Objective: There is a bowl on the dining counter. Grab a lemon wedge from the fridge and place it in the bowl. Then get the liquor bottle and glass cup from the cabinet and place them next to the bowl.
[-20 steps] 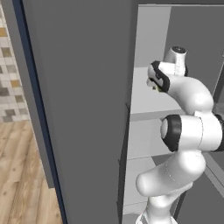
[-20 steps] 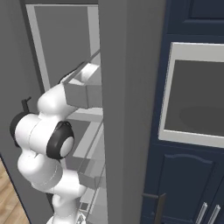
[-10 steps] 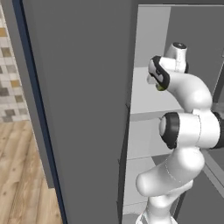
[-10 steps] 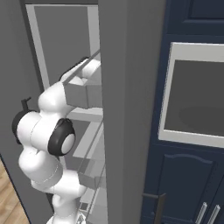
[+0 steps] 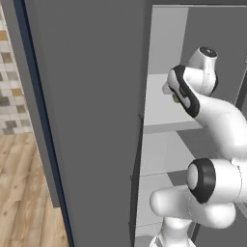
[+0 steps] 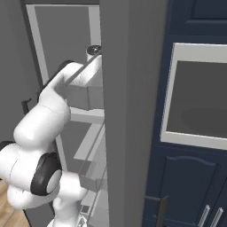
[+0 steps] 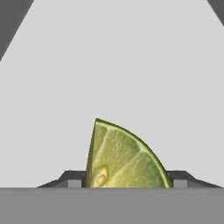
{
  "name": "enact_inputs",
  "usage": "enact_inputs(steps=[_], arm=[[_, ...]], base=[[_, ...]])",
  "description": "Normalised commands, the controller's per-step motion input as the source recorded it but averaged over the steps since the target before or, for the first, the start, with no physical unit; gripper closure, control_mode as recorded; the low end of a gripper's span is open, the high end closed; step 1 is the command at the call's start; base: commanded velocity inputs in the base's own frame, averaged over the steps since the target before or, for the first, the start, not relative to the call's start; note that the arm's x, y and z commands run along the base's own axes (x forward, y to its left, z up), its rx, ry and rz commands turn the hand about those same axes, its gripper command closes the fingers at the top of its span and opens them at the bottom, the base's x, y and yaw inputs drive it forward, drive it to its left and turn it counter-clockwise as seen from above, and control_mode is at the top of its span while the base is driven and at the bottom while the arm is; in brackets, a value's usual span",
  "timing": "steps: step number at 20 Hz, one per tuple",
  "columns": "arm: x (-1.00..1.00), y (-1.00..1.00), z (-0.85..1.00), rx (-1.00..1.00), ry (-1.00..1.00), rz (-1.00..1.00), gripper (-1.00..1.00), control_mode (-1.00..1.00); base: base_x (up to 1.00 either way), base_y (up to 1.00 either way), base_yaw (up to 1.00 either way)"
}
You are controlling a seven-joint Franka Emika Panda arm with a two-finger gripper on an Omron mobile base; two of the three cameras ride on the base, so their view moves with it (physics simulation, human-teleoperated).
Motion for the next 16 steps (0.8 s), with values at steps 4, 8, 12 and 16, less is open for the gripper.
enact_inputs(steps=[4,8,12,16], arm=[[-1.00,0.15,0.94,0.00,-0.09,-0.01,1.00,-1.00],[-1.00,0.04,0.51,-0.01,0.01,-0.03,1.00,-1.00],[-1.00,0.27,0.22,0.00,0.03,0.00,1.00,-1.00],[-1.00,0.58,0.04,-0.01,0.02,0.00,1.00,-1.00]], base=[[0.00,0.00,0.00],[0.00,0.00,0.00],[0.00,0.00,0.00],[0.00,0.00,0.00]])
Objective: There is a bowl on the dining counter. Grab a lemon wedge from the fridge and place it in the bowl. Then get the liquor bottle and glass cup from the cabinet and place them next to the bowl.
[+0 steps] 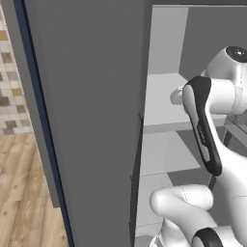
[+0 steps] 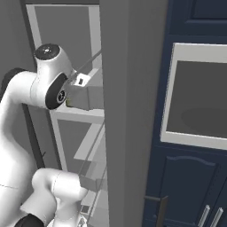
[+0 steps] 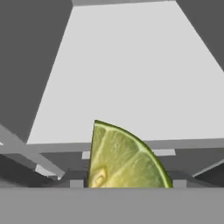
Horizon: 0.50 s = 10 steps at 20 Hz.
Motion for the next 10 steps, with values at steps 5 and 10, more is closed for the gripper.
enact_inputs(steps=[5,10], arm=[[-0.60,0.63,0.00,-0.04,0.04,0.00,1.00,-1.00],[-0.12,0.24,0.00,-0.01,0.03,0.00,1.00,-1.00]], base=[[0.00,0.00,0.00],[0.00,0.00,0.00]])
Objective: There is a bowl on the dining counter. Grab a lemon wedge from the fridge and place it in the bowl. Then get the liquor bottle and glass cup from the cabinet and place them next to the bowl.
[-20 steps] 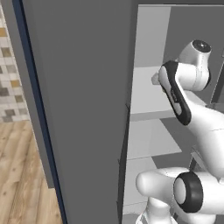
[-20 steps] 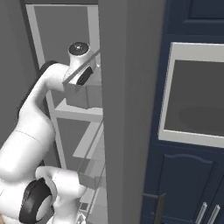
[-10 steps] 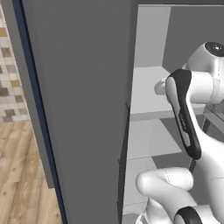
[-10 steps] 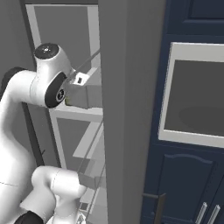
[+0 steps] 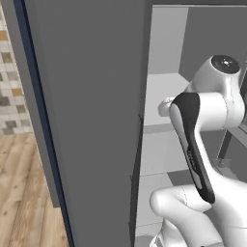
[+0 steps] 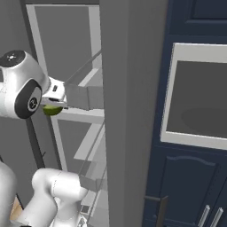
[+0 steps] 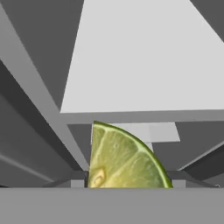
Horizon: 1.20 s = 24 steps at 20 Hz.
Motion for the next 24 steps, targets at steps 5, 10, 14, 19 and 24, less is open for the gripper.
enact_inputs(steps=[5,10,14,19,24], arm=[[0.00,0.01,0.00,0.00,0.00,0.00,1.00,-1.00],[-0.14,0.00,0.00,0.00,0.00,0.00,1.00,1.00],[0.00,0.00,0.00,0.00,0.00,0.00,1.00,1.00],[0.00,0.00,0.00,0.00,0.00,0.00,1.00,1.00],[0.00,0.00,0.00,0.00,0.00,0.00,1.00,1.00]], base=[[0.00,0.00,0.00],[-0.60,0.02,0.00],[-1.00,0.40,0.00],[-1.00,0.72,0.00],[-0.98,0.99,0.00]])
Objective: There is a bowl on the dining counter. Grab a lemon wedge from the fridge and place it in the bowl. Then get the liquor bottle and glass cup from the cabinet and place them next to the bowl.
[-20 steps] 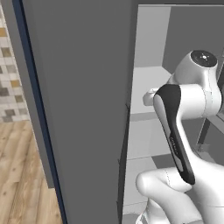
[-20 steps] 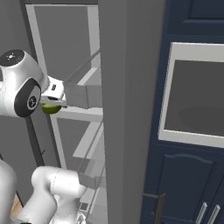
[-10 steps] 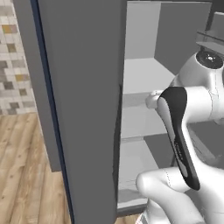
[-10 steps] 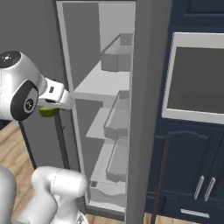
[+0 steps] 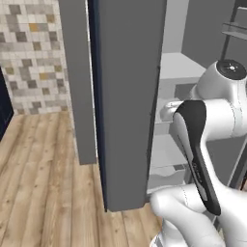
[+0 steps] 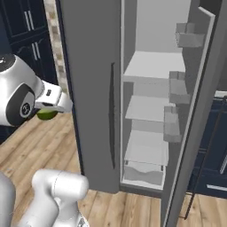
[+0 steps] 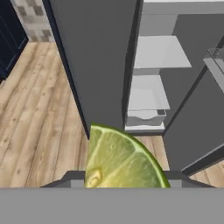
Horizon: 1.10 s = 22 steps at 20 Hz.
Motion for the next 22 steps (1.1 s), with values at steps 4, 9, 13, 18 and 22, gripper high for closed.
enact_inputs(steps=[4,9,13,18,22], arm=[[0.00,0.00,0.00,0.00,0.00,0.00,1.00,1.00],[0.00,0.00,0.00,0.00,0.00,0.00,1.00,1.00],[0.00,0.00,0.00,0.00,0.00,0.00,1.00,1.00],[0.00,0.00,0.00,0.00,0.00,0.00,1.00,1.00],[0.00,0.00,0.00,0.00,0.00,0.00,1.00,1.00]], base=[[-0.73,0.90,0.06],[-0.34,0.31,-0.20],[-0.23,0.20,-0.63],[-0.21,0.28,-0.54],[-0.16,0.56,0.45]])
